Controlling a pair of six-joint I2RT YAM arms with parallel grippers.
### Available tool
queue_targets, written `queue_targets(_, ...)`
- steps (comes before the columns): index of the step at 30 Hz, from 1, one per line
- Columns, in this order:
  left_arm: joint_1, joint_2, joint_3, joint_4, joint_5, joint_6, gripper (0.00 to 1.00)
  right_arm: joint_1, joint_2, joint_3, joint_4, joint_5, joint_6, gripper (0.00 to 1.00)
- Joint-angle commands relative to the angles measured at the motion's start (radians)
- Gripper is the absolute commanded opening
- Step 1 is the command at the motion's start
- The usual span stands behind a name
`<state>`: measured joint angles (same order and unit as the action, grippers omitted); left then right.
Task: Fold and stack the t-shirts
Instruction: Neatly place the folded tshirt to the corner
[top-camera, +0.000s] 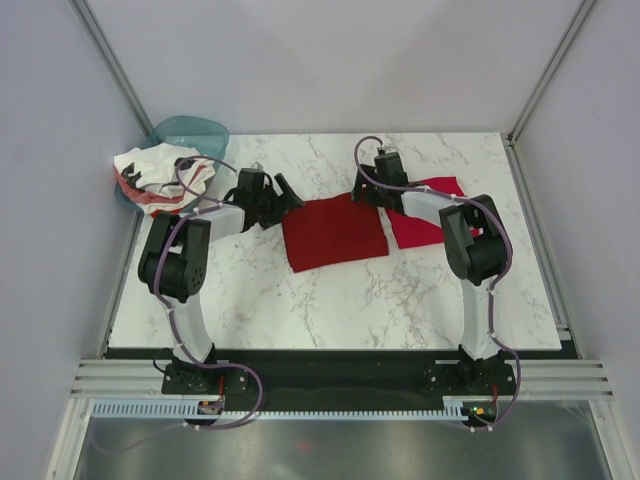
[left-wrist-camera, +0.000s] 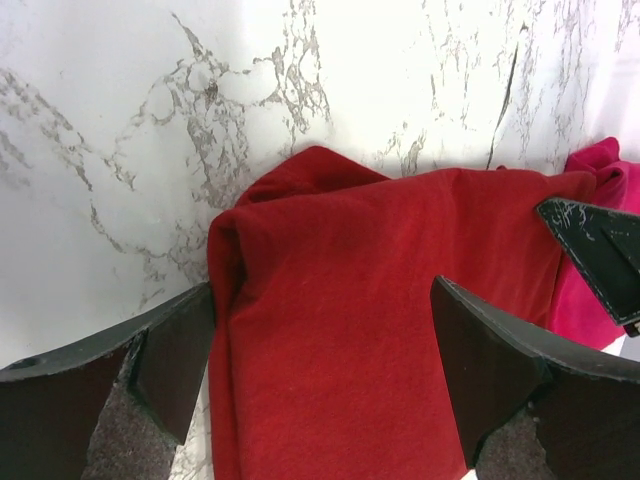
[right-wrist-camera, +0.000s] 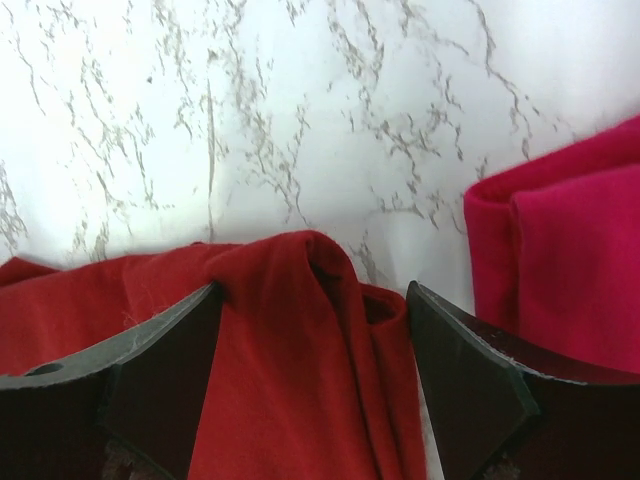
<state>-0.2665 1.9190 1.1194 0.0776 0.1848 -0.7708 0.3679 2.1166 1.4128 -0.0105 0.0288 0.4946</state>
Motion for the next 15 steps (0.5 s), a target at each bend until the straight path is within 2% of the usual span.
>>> queue_targets(1,-0.010,0.046,0.010,-0.067,-0.028,-0.025,0.95,-0.006,0.075,0.032,-0.045,-0.027,0.016,0.83)
queue_targets(7,-0.011,0.055,0.025,-0.116,-0.050,-0.024,0.82,-0.004,0.098,0.044,-0.068,-0.026,0.022,0.77)
queue_targets(9,-0.016,0.064,0.031,-0.118,-0.047,-0.021,0.75,0.002,0.100,0.048,-0.081,-0.003,0.021,0.70)
queue_targets(10,-0.017,0.070,0.036,-0.116,-0.042,-0.019,0.71,0.009,0.103,0.054,-0.085,0.011,0.022,0.65)
queue_targets(11,-0.020,0.087,0.049,-0.117,-0.041,-0.015,0.63,0.019,0.108,0.064,-0.098,0.035,0.022,0.53)
queue_targets(15,-0.022,0.110,0.069,-0.121,-0.027,-0.005,0.47,0.057,0.123,0.098,-0.137,0.091,0.013,0.31)
